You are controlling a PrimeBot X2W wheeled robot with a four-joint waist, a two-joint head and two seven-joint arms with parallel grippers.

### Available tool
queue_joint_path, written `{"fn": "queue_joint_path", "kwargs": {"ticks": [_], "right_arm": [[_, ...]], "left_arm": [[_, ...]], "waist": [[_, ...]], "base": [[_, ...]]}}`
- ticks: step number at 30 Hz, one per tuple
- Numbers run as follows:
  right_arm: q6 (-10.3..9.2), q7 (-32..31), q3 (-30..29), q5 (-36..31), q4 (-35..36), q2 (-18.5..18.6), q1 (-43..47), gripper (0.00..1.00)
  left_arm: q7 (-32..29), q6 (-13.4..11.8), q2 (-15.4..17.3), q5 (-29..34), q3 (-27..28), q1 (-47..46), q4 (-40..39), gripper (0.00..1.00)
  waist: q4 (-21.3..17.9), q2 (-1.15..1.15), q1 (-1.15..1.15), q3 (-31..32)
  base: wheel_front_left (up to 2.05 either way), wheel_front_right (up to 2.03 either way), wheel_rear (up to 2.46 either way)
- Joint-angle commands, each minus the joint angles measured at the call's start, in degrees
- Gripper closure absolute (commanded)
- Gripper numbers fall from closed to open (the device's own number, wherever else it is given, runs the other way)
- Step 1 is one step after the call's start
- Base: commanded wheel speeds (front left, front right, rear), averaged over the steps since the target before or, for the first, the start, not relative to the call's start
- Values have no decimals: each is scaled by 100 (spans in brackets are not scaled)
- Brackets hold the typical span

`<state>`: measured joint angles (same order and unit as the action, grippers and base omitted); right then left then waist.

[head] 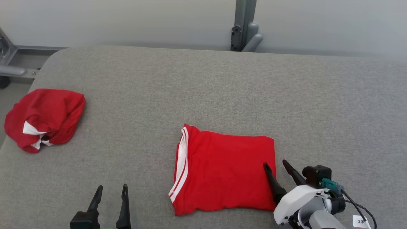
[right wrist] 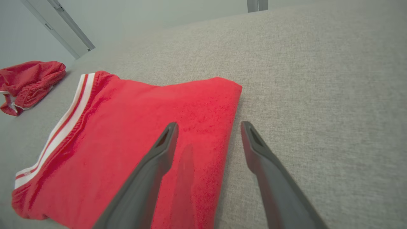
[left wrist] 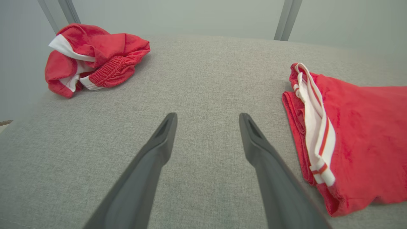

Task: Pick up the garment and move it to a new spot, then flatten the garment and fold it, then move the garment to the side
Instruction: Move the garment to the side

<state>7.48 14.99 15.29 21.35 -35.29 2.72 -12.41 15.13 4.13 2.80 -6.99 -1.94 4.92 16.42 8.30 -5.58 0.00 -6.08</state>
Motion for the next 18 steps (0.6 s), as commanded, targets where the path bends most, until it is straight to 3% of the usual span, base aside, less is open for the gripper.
{"fn": "queue_joint_path", "kwargs": {"ticks": [1,6,7,8,14,18], "right_arm": [[1,14,-64,-12,-242,29,-99,0],[1,-50,172,413,-1013,20,-363,0],[1,-69,296,499,-1092,19,-402,58],[1,-71,418,587,-1146,19,-433,100],[-2,8,481,758,-1302,34,-671,100],[-4,16,408,698,-1206,43,-667,100]], "left_arm": [[-1,38,18,18,16,-83,0,0],[-1,46,19,16,6,-102,7,0],[-1,44,18,7,3,-104,2,0],[-1,42,18,-4,-8,-105,2,0],[-1,65,18,-66,-98,-110,-34,0],[-1,87,18,-97,-163,-9,-26,0]], "waist": [[309,0,0,-182],[429,0,0,-203],[435,0,0,-202],[433,0,0,-200],[248,0,0,-167],[-219,0,0,-85]], "base": [[0,0,0],[0,0,0],[0,0,0],[0,0,0],[0,0,0],[0,0,0]]}}
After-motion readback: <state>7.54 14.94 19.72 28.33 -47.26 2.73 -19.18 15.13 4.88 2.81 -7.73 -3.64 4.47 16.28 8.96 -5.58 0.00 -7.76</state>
